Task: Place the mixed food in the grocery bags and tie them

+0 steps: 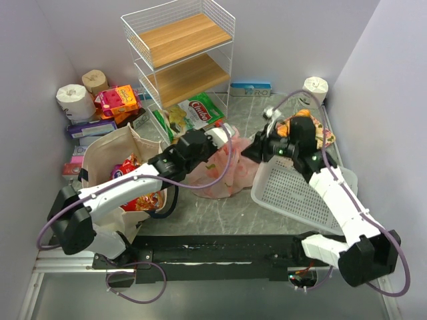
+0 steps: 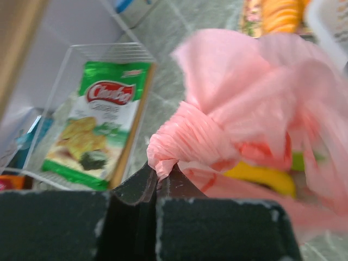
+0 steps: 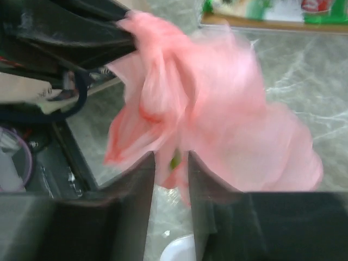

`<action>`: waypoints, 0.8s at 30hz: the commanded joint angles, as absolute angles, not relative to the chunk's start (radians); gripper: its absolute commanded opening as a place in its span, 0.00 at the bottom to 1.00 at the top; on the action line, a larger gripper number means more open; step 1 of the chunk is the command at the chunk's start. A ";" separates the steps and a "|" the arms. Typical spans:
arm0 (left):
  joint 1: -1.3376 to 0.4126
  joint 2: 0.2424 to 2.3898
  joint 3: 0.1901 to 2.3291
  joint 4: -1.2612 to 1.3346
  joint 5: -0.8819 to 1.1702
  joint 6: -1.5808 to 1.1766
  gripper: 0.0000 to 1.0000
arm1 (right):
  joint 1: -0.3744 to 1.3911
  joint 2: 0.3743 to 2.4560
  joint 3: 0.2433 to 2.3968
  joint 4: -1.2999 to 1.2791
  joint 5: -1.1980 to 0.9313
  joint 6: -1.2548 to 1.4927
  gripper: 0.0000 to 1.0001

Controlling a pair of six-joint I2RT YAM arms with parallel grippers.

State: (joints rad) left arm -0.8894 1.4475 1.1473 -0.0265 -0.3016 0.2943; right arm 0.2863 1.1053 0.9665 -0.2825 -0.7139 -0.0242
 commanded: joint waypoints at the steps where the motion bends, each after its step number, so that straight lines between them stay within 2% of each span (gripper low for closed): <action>1: -0.870 1.373 1.123 0.083 -0.311 0.336 0.01 | 0.232 1.211 1.187 -0.389 -0.719 0.095 0.48; 3: -0.873 1.373 1.127 0.069 -0.293 0.339 0.01 | 0.216 1.264 1.299 -0.408 -0.751 0.103 0.52; 6: -0.874 1.381 1.127 0.063 -0.270 0.336 0.01 | 0.207 1.353 1.406 -0.382 -0.779 0.138 0.52; 11: -0.876 1.397 1.146 0.048 -0.247 0.341 0.01 | 0.209 1.641 1.720 -0.533 -0.879 0.134 0.31; 16: -0.879 1.405 1.157 0.035 -0.226 0.342 0.01 | 0.229 1.880 2.010 -0.707 -0.969 0.040 0.27; 22: -0.884 1.404 1.150 0.020 -0.209 0.348 0.01 | 0.274 2.017 2.175 -0.929 -1.072 -0.111 0.27; 24: -0.884 1.407 1.152 0.014 -0.207 0.354 0.01 | 0.287 2.034 2.169 -0.992 -1.095 -0.162 0.27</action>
